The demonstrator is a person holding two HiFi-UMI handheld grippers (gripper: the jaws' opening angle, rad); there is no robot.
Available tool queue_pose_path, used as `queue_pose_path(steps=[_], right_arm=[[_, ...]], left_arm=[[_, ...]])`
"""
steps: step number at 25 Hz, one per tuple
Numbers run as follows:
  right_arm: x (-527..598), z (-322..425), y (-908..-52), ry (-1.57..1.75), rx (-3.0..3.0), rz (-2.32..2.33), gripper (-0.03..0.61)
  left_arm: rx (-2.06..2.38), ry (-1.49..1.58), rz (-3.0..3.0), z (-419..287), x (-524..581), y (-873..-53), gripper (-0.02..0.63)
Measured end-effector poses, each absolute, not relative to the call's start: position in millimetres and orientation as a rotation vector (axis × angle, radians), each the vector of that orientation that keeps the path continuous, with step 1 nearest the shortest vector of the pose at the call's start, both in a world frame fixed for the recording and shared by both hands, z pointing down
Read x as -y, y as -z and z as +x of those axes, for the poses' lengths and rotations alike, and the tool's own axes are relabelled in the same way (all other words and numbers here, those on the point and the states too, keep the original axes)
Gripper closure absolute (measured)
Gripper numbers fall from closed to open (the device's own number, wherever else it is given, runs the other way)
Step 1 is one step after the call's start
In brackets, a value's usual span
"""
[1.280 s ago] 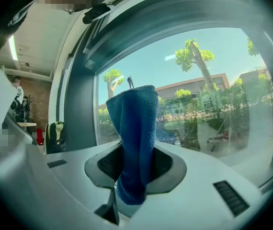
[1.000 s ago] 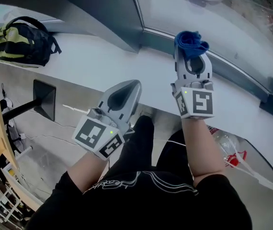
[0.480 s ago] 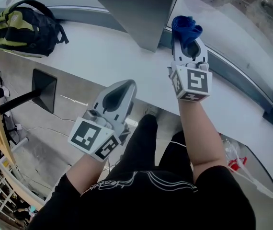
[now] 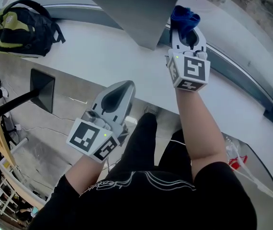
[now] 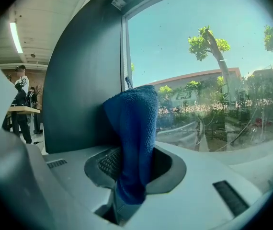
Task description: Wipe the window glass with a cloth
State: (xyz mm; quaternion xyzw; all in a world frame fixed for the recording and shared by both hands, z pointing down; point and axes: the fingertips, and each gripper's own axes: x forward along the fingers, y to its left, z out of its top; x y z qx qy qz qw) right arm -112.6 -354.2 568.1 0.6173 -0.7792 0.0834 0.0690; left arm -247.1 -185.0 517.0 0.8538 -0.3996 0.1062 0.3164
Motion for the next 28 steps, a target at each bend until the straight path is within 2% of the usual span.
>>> queue_pose_path(steps=[10,28], right_arm=[[334,-76,-570,-0.259,2.318,1.884,0.485],[260,107,-565,-0.226,2.181,2.020,0.485]], left_arm=[[1.009,-0.294,2.267,-213,181,-516,0.609],[0.871,-0.322,2.329,-63,125,-514,0.609]])
